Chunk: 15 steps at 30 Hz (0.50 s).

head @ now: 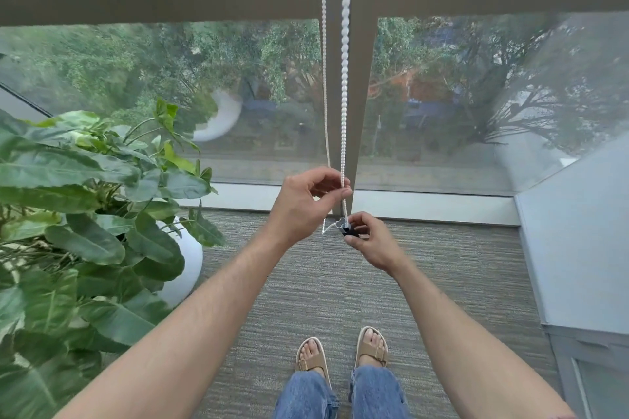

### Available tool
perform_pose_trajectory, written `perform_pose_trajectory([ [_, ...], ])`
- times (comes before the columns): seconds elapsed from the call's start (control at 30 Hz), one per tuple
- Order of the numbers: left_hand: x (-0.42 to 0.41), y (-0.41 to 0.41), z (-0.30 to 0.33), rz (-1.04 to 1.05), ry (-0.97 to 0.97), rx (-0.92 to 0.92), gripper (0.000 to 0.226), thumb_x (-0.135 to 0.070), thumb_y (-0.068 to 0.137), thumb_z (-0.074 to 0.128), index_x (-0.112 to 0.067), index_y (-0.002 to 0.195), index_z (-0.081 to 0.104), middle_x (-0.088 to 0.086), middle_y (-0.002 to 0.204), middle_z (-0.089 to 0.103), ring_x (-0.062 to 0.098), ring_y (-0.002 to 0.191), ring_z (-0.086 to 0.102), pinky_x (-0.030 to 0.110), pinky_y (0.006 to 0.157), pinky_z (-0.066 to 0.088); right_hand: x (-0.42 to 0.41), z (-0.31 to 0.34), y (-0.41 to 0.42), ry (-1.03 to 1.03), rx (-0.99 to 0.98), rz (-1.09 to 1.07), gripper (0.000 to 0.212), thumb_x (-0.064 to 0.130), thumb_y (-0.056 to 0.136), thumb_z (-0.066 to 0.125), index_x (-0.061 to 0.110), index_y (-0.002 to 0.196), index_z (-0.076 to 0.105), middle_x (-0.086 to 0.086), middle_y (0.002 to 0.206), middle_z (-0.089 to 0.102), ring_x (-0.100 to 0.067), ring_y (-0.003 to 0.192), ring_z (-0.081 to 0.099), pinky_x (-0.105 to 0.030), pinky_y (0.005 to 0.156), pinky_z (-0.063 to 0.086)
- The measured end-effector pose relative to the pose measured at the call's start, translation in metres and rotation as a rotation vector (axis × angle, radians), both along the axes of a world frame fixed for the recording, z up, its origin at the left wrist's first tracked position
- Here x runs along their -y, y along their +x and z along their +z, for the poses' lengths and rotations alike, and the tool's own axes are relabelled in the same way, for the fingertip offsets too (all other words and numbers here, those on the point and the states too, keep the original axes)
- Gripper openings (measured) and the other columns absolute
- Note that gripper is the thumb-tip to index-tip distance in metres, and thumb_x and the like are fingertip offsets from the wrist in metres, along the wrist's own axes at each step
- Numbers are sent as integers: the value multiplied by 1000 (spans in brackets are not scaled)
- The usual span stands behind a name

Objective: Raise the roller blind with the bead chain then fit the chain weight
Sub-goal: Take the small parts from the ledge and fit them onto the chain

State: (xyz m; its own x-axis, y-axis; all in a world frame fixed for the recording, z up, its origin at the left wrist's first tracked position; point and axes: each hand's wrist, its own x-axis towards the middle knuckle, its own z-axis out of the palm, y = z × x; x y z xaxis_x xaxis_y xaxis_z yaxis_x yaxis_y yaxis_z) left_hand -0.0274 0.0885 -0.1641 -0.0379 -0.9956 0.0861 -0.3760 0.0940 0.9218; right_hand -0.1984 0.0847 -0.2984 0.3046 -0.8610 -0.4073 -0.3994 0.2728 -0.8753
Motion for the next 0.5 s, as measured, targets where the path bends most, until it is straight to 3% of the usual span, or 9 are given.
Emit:
perform_pose_trajectory([
  [0.13, 4, 2, -31, 19, -16, -29, 26, -14, 83, 76, -39, 85, 69, -24, 81, 73, -4, 75, 68, 12, 73, 50, 2, -42, 5, -15, -56, -25, 29, 6, 85, 73, 29, 95, 59, 11, 94, 66, 0, 88, 61, -8, 75, 43],
  [0.27, 6, 4, -68, 29, -28, -30, 26, -13, 83, 76, -37, 87, 69, -25, 81, 72, -4, 74, 68, 10, 71, 50, 3, -87, 7, 4, -90, -62, 26, 6, 85, 74, 20, 101, 60, 6, 95, 67, -1, 85, 60, -11, 77, 46],
  [0.37, 7, 4, -100, 34, -15, -29, 22, -12, 83, 77, -32, 88, 70, -22, 82, 73, -2, 75, 69, 12, 73, 51, 6, -118, 6, -9, -112, -94, 27, 9, 84, 75, 25, 96, 57, 13, 91, 64, 4, 82, 58, -6, 66, 44],
  [0.5, 8, 2, -141, 20, 12, -47, 12, -12, 83, 77, -19, 92, 73, -17, 83, 74, 4, 77, 71, 19, 75, 54, 8, -161, 3, 2, -134, -106, 28, 9, 85, 75, 25, 99, 56, 13, 92, 63, 3, 85, 58, -8, 68, 42],
])
